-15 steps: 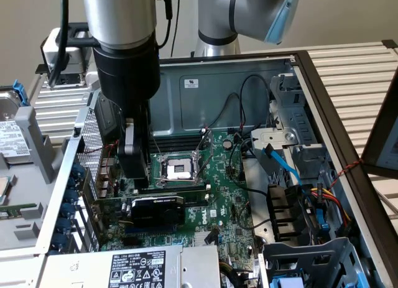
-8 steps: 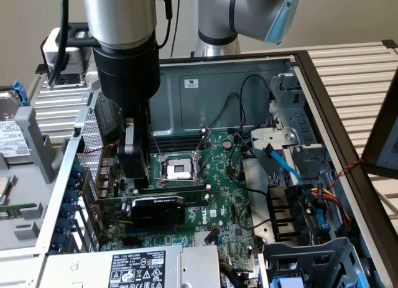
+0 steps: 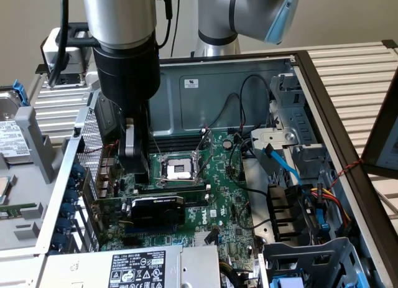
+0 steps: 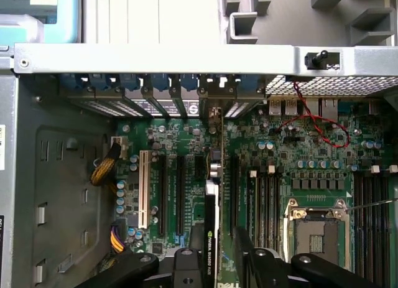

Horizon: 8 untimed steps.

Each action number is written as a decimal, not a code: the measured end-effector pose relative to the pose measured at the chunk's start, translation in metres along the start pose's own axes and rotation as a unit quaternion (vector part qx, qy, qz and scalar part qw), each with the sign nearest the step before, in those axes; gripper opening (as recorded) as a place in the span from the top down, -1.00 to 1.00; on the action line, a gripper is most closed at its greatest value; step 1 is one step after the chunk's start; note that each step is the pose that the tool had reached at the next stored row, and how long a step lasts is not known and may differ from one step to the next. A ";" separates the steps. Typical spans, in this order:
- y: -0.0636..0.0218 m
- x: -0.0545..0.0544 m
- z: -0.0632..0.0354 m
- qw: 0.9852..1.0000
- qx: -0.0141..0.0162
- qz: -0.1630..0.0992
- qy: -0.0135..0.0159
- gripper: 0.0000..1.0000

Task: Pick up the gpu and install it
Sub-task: 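Press down on the gpu until it lock into place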

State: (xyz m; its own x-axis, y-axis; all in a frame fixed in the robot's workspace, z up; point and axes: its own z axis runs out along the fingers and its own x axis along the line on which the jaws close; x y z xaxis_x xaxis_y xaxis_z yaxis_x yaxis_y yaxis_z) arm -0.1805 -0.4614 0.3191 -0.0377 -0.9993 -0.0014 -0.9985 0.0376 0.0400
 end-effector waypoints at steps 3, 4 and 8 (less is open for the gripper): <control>0.0000 0.000 0.0000 1.000 0.000 0.000 0.000 0.60; 0.0000 0.000 0.0000 1.000 0.000 0.000 0.000 0.72; 0.0000 0.000 0.0001 1.000 0.000 0.000 0.000 0.79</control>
State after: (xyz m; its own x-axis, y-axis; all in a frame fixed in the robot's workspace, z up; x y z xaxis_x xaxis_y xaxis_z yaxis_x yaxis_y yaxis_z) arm -0.1805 -0.4613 0.3189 -0.0377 -0.9993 -0.0014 -0.9985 0.0376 0.0401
